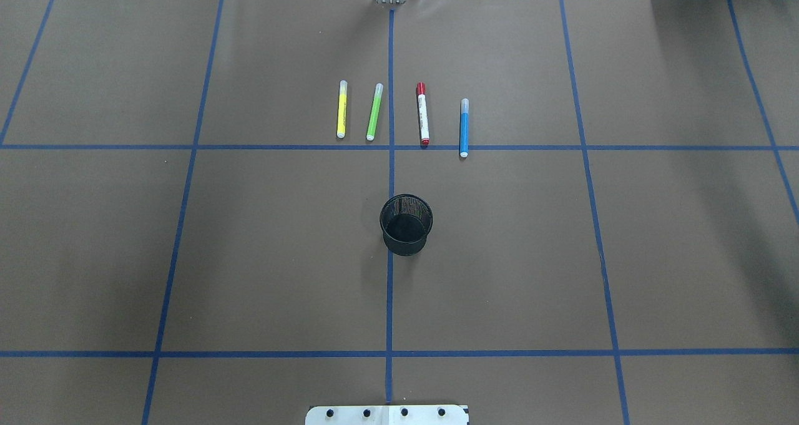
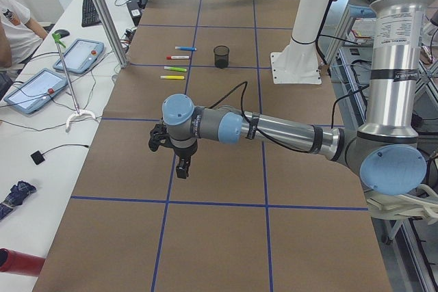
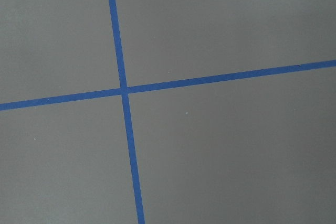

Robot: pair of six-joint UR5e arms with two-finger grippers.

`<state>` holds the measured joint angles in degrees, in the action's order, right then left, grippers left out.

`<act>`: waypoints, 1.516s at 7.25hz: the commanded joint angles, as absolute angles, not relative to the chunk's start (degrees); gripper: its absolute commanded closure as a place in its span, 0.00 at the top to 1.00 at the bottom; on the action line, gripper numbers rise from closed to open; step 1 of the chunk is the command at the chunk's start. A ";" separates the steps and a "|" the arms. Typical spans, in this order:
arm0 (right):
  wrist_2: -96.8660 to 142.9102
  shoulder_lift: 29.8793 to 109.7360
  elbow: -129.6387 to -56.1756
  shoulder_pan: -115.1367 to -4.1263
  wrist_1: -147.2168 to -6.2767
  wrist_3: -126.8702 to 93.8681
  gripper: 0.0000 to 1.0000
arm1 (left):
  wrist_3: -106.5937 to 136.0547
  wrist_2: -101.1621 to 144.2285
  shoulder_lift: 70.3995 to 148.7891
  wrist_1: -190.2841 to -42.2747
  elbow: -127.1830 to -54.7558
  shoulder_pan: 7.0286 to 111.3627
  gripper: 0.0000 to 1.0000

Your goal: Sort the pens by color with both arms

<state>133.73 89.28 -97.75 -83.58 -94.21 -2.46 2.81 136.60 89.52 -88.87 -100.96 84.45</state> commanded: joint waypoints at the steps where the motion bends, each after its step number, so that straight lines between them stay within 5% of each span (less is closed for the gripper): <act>1: 133.77 89.21 -97.21 -83.58 -94.22 -2.63 0.99 | 2.99 136.67 89.03 -88.86 -101.86 84.29 1.00; 11: 133.86 88.16 -94.31 -83.50 -94.83 2.71 0.99 | 2.72 136.85 89.12 -88.95 -100.11 84.11 1.00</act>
<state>133.86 88.19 -95.18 -83.52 -94.80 0.71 2.72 136.83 89.18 -88.94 -100.13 84.11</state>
